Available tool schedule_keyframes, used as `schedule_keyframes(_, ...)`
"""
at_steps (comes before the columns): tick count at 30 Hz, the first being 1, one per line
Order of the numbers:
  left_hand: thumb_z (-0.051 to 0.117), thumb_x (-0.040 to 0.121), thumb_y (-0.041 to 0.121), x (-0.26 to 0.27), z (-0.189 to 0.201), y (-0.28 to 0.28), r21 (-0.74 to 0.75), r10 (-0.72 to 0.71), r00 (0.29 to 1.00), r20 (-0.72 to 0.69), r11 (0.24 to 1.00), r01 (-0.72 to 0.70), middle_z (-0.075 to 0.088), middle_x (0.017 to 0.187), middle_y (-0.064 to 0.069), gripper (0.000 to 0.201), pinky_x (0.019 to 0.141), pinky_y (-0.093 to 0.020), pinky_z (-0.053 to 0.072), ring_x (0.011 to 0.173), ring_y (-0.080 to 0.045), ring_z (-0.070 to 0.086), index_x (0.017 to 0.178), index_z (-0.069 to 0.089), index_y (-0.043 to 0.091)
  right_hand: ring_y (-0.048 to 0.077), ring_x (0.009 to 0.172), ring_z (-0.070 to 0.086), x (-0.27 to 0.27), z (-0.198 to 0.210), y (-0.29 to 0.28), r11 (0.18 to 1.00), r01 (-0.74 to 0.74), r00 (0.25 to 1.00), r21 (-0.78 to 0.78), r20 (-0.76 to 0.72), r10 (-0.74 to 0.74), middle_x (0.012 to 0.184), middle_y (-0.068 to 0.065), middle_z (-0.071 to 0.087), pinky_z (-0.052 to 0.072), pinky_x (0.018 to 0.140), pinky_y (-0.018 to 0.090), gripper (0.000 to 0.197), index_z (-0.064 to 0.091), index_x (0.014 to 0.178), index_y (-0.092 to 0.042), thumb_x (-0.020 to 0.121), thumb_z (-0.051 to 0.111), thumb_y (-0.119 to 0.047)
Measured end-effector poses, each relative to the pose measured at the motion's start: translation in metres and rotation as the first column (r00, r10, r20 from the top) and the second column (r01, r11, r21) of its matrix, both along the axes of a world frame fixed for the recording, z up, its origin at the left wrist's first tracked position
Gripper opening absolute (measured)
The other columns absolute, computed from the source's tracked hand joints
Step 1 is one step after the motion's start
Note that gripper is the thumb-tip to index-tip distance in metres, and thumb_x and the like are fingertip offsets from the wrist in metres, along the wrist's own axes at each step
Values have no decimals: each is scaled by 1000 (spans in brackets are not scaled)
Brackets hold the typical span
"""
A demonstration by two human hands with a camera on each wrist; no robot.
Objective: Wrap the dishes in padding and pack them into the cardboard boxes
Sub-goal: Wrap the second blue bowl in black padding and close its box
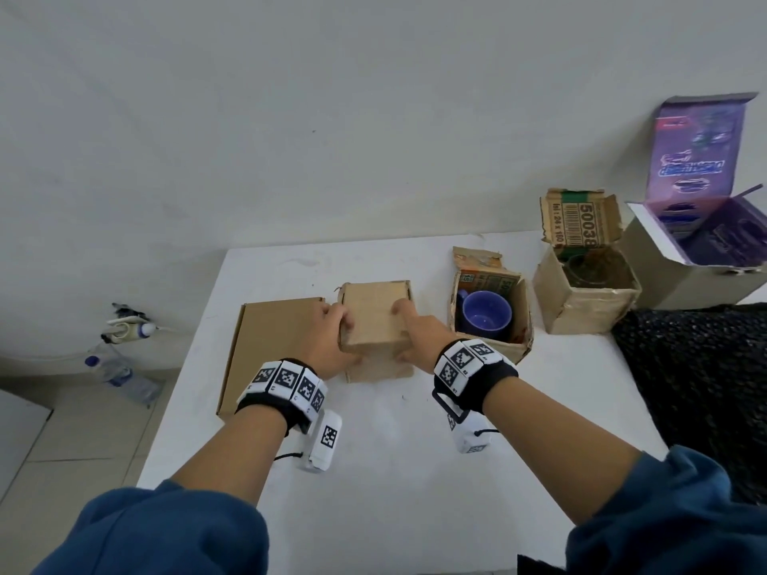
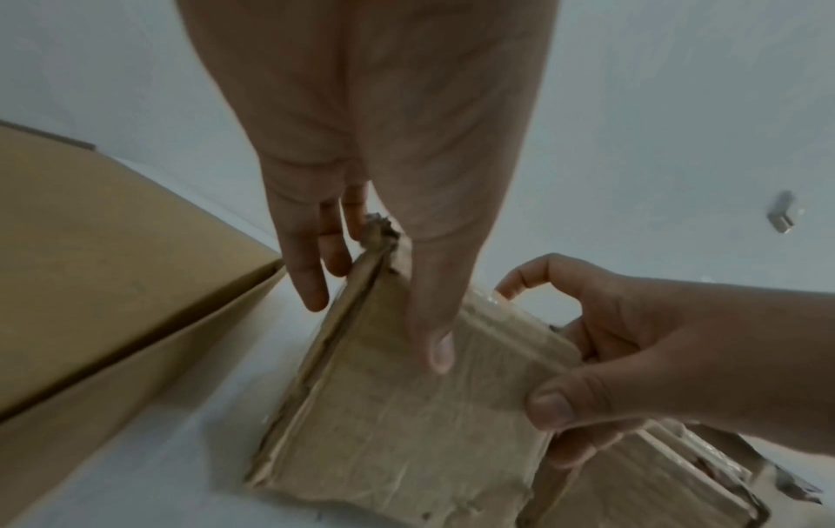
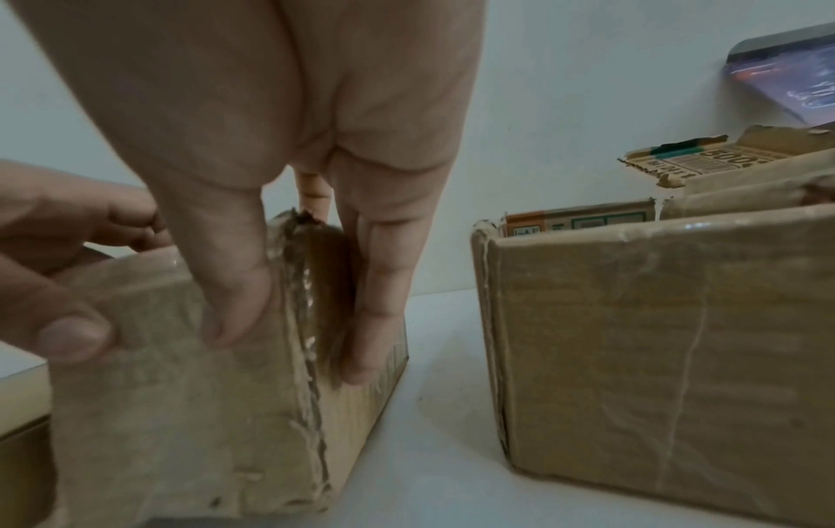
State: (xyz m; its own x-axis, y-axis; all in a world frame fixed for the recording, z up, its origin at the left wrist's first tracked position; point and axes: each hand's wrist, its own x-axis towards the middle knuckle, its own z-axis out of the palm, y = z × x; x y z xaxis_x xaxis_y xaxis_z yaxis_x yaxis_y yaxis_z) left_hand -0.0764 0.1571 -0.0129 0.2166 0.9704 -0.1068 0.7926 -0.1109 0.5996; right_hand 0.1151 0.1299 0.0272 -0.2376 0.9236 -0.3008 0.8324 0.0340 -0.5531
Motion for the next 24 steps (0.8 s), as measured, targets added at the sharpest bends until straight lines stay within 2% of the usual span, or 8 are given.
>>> schedule_keyframes(5,81,62,12,16,14,-16,-52,61,984,-167,996,-70,40,110,-2,48,84,-30,44,94,-19,48,92,45,23,34,96,61,21,9,-15,996,-87,996,18,8,86,107,18,61,52,83,40,48,35,130,-12,88,57,-14)
schedule_keyframes(8,77,67,16,44,36,-26,65,158,943,-294,987,-145,36,129,-10,39,101,-37,40,116,-27,41,99,54,20,28,98,60,57,24,-23,994,-68,996,86,-50,72,105,13,63,48,81,32,44,41,129,-10,89,57,-20)
schedule_keyframes(10,76,71,21,77,56,-35,136,192,931,-311,978,-157,26,142,-10,43,106,-39,33,129,-30,31,108,56,19,22,93,59,93,36,-32,992,-36,993,118,-107,49,98,8,64,45,76,25,42,45,125,-10,88,60,-22)
schedule_keyframes(12,76,74,26,120,74,-46,165,181,947,-263,976,-141,29,142,-10,44,107,-40,30,131,-31,29,113,56,19,19,90,57,137,48,-44,990,-3,993,138,-115,19,100,7,66,41,72,20,38,51,119,-9,86,62,-24)
schedule_keyframes(15,75,74,27,195,87,-58,171,91,981,-173,983,-61,42,129,-8,37,104,-35,29,126,-28,35,107,58,21,22,97,60,212,62,-63,989,23,999,148,-42,-17,104,6,67,44,80,28,34,54,116,-15,87,62,-29)
schedule_keyframes(17,75,73,32,247,90,-65,178,3,982,-187,984,31,49,121,-5,32,100,-34,32,122,-25,40,100,59,25,23,97,61,262,67,-76,987,74,997,140,-20,-72,103,4,67,46,81,30,30,55,113,-16,87,61,-31)
schedule_keyframes(22,71,78,35,370,82,-92,100,-178,978,-107,977,189,56,120,-4,30,99,-37,40,116,-22,49,103,62,22,26,104,59,381,69,-114,964,218,970,152,71,-231,108,10,67,43,89,29,30,61,111,-10,88,62,-28)
schedule_keyframes(24,70,81,33,411,70,-103,5,-237,970,-51,971,237,60,119,-4,30,98,-35,42,114,-21,53,106,62,17,26,104,59,424,58,-129,949,291,946,124,110,-304,107,10,66,44,91,31,30,62,108,-10,87,64,-31)
